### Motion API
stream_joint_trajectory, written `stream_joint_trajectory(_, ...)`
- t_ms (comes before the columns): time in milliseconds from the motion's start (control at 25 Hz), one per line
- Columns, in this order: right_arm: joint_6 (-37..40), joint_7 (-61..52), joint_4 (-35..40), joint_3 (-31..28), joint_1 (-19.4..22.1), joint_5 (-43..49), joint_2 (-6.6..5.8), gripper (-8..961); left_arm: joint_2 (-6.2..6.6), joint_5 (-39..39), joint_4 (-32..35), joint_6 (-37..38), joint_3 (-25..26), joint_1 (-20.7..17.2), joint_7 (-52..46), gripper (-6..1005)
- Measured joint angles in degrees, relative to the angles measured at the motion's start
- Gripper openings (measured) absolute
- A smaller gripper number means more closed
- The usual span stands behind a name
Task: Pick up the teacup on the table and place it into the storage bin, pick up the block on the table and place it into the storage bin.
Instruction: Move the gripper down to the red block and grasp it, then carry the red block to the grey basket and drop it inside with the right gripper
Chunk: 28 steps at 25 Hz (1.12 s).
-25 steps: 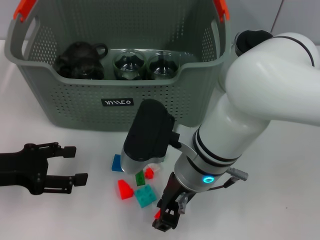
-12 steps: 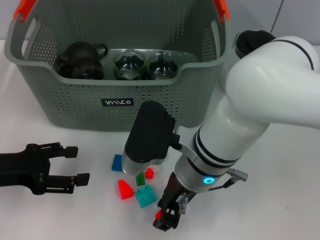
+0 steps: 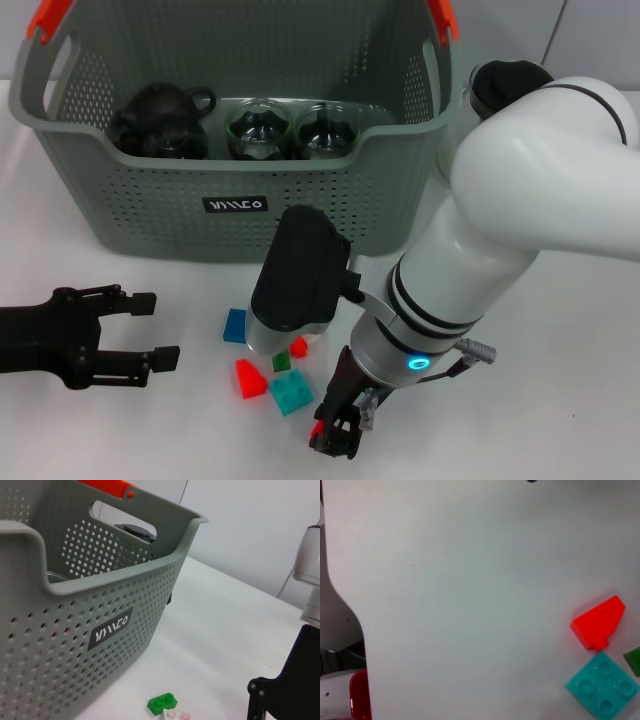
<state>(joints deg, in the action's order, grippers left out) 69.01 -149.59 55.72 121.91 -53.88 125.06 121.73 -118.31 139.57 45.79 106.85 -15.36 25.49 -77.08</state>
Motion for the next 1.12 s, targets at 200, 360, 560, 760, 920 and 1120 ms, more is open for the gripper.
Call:
stream_joint_trajectory(200,-0.1,0.0,0.0,0.4,-0.1,0.0,0.0,295,0.01,0.0,0.0,0.0,0.0,0.0,0.0,890)
stream_joint_trajectory(360,0.1,-0.3,0.5,0.4,0.0,0.0,-0.07,204,0.02,0.0,0.0,0.0,0.0,0.0,0.0,890)
stream_joint_trajectory(560,0.3,-0.6,2.2,0.0,0.3,0.2,-0.47,204,0.1,0.0,0.0,0.3,0.0,0.0,0.0,891)
stream_joint_trajectory(760,2.2,-1.2,5.4,-1.7,0.6,1.4,-0.91,204,0.17,0.0,0.3,0.6,0.0,0.0,-0.3,891)
stream_joint_trajectory(920,6.5,-1.0,10.7,-8.9,2.0,4.3,-1.26,203,0.2,0.0,0.4,0.7,0.1,-0.2,-0.4,891)
stream_joint_trajectory(1120,13.9,1.1,18.6,-22.6,2.5,6.3,-1.35,203,0.19,0.0,0.5,1.0,1.3,-0.5,-0.2,891)
